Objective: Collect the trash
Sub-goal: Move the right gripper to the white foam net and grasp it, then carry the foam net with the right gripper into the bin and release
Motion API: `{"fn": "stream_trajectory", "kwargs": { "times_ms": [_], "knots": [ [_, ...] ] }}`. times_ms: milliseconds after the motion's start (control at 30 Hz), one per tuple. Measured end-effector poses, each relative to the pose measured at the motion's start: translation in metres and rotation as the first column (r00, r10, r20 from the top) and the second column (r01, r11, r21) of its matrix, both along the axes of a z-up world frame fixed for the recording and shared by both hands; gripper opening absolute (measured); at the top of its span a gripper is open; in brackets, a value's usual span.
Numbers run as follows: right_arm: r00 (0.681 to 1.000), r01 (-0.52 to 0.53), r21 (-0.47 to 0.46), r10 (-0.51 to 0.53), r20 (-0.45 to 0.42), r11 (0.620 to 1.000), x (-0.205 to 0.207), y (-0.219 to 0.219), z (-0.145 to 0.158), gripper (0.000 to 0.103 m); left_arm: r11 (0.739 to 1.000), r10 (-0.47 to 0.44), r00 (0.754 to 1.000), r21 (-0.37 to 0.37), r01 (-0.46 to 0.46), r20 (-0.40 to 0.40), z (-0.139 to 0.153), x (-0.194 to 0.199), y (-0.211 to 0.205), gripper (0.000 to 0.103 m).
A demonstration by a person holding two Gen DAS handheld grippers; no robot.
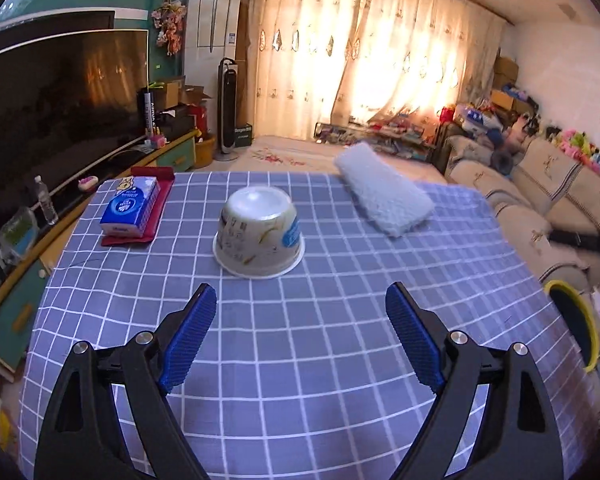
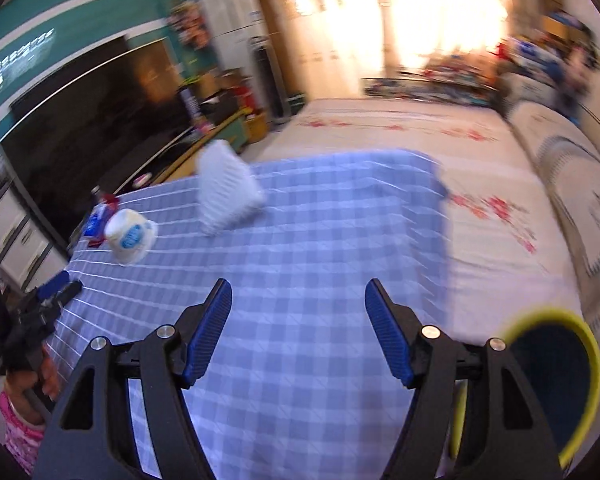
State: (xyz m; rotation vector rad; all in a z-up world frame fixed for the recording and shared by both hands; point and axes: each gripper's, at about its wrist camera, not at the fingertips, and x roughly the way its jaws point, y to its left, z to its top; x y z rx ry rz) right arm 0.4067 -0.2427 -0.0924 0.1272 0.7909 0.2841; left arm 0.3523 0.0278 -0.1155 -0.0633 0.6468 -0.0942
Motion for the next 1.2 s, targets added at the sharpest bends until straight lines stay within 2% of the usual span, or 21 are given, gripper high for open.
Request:
{"fn": "stream_trajectory", "kwargs": {
  "times_ms": [100,200,233,300,367,467,567,800,933,967,1033,1067,1100,1167,1200],
  "knots": [
    [0.995,-0.094,-0.036,0.094,0.013,0.995,0.039,0.038,0.0,0.07,1.0,-0.013,1.0,-0.024,0.012,-0.023,-0.002,0.002,-0.004,0.085],
    [0.987,-0.145,-0.12,0.152,0.057,0.982,0.069,0.07,-0.002,0.076,0.999,-0.014,0.999,-0.031,0.013,-0.03,-0.004,0.002,-0.005,0.086],
    [0.984,-0.16,-0.131,0.169,0.059,0.978,0.08,0.077,-0.003,0.081,0.999,-0.012,0.999,-0.031,0.011,-0.03,-0.005,0.003,-0.005,0.086],
    [0.982,-0.18,-0.133,0.185,0.027,0.975,0.105,0.09,-0.008,0.087,0.999,-0.01,0.999,-0.034,0.009,-0.033,-0.006,0.004,-0.004,0.086],
    [0.982,-0.186,-0.14,0.187,-0.007,0.973,0.126,0.1,-0.014,0.088,0.999,-0.007,0.999,-0.037,0.005,-0.039,-0.007,0.004,-0.005,0.086],
    [0.982,-0.187,-0.199,0.187,-0.02,0.962,0.147,0.11,-0.019,0.089,0.999,-0.01,0.998,-0.041,0.007,-0.055,-0.012,0.006,-0.006,0.085],
    [0.978,-0.205,-0.213,0.191,-0.085,0.955,0.169,0.119,-0.03,0.089,0.999,-0.013,0.998,-0.042,0.011,-0.064,-0.014,0.007,-0.007,0.086],
    [0.967,-0.239,-0.265,0.203,-0.155,0.934,0.176,0.144,-0.051,0.089,0.998,-0.02,0.997,-0.056,0.016,-0.072,-0.016,0.007,-0.009,0.086],
    [0.967,-0.246,-0.382,0.196,-0.165,0.891,0.169,0.161,-0.068,0.088,0.998,-0.022,0.997,-0.055,0.018,-0.075,-0.016,0.008,-0.009,0.086],
    [0.968,-0.242,-0.405,0.19,-0.165,0.882,0.167,0.163,-0.071,0.084,0.998,-0.022,0.997,-0.054,0.018,-0.074,-0.016,0.008,-0.009,0.086],
    [0.969,-0.234,-0.387,0.18,-0.172,0.892,0.165,0.164,-0.073,0.075,0.998,-0.021,0.997,-0.052,0.017,-0.074,-0.016,0.008,-0.009,0.086],
    [0.97,-0.225,-0.379,0.169,-0.175,0.897,0.164,0.162,-0.072,0.065,0.999,-0.02,0.997,-0.052,0.016,-0.074,-0.016,0.008,-0.008,0.086],
    [0.971,-0.218,-0.378,0.161,-0.176,0.9,0.163,0.16,-0.07,0.06,0.999,-0.019,0.997,-0.051,0.015,-0.076,-0.017,0.008,-0.008,0.086],
    [0.973,-0.202,-0.374,0.143,-0.18,0.905,0.159,0.155,-0.068,0.037,0.999,-0.018,0.997,-0.051,0.014,-0.08,-0.018,0.01,-0.008,0.086],
    [0.974,-0.196,-0.365,0.136,-0.184,0.91,0.156,0.152,-0.067,0.035,0.999,-0.018,0.997,-0.049,0.014,-0.081,-0.019,0.01,-0.008,0.086]
  ]
}}
